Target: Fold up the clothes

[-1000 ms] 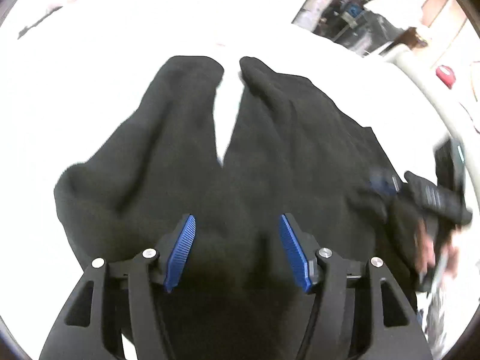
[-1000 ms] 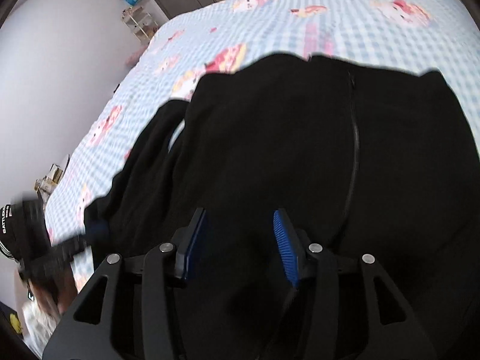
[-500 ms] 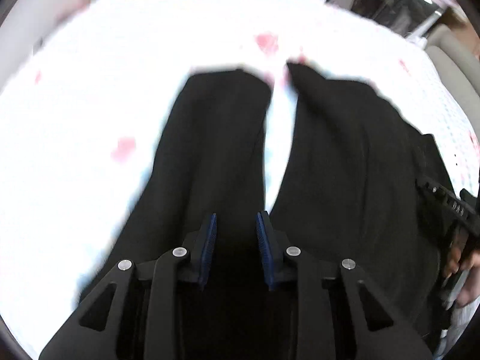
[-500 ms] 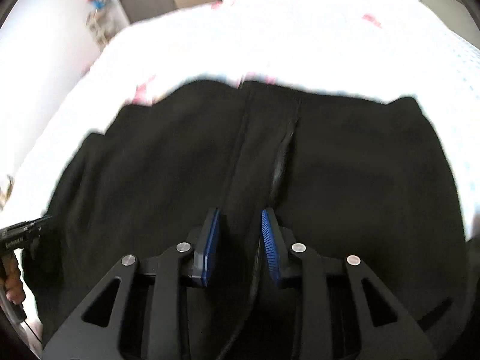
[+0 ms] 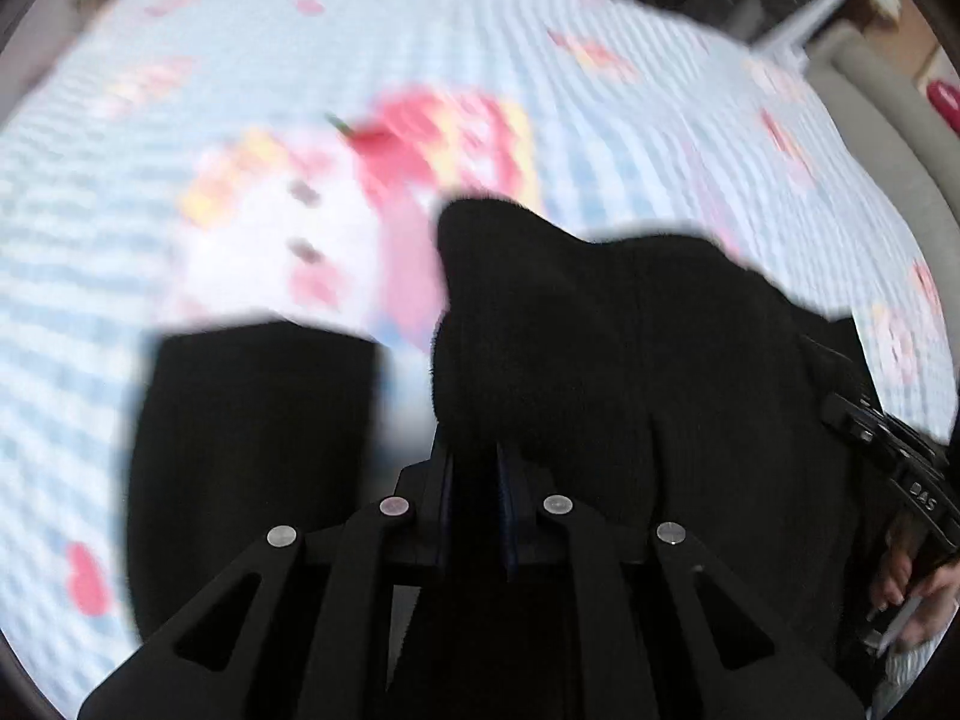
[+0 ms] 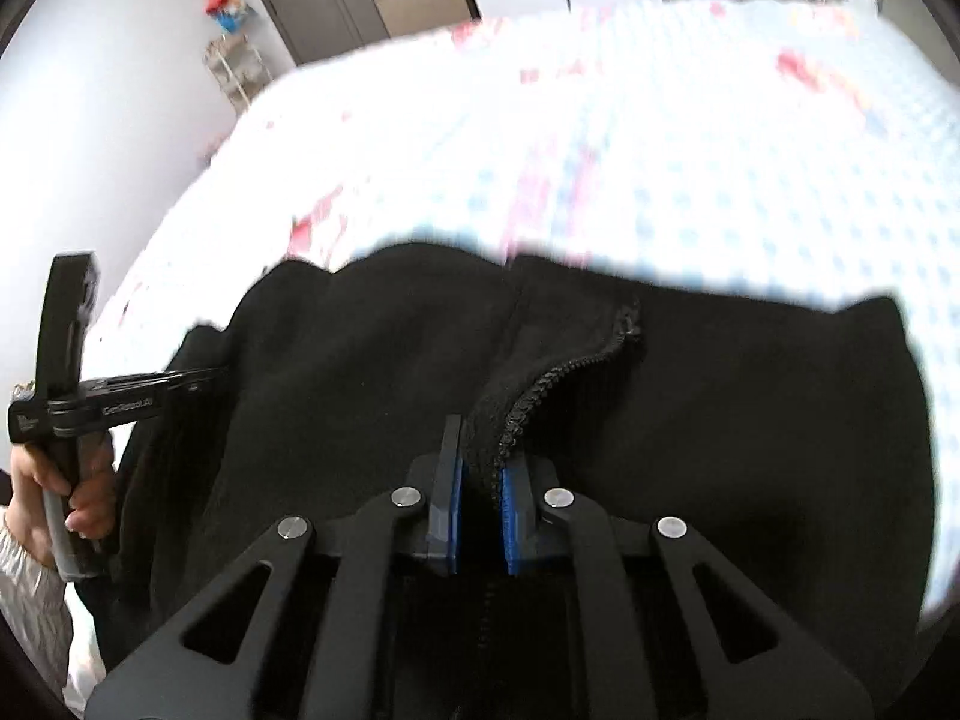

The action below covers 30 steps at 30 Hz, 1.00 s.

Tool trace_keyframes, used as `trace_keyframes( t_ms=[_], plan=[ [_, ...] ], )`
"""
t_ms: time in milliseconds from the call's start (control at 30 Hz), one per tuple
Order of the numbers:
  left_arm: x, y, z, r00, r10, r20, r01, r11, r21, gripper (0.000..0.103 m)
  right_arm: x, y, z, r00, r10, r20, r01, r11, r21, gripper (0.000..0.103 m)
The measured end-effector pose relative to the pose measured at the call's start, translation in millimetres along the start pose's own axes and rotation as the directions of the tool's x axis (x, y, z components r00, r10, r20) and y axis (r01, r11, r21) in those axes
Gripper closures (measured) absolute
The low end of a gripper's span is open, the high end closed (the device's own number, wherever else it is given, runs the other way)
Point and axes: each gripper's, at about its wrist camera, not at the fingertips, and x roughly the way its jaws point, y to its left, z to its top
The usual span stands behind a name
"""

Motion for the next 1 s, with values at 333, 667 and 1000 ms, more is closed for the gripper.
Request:
trace_keyframes(
  t_ms=[333, 667, 1000],
  plan=[
    [-77.3, -30.6, -48.7, 0.995, -0.097, 0.035, 0.09, 0.983, 0.158, 0.065, -45.0, 6.1, -19.7, 0.999, 0.024, -0.034, -0.021, 0.996, 0.088, 0.071],
    [-181.7, -113.6, -238.8, 0.952, -0.288, -0.107, 0.307, 0.908, 0.284, 0.067, -198.3, 52.7, -166.9, 0.981, 0.18, -0.077, -0.176, 0.983, 0.055, 0.064],
    [-166.2, -133.6, -373.8, 0.951, -0.196, -0.241, 0.242, 0.953, 0.181, 0.071, -207.6, 85.4, -340.7, 0.969, 0.098, -0.226, -0.086, 0.994, 0.063, 0.061]
  ],
)
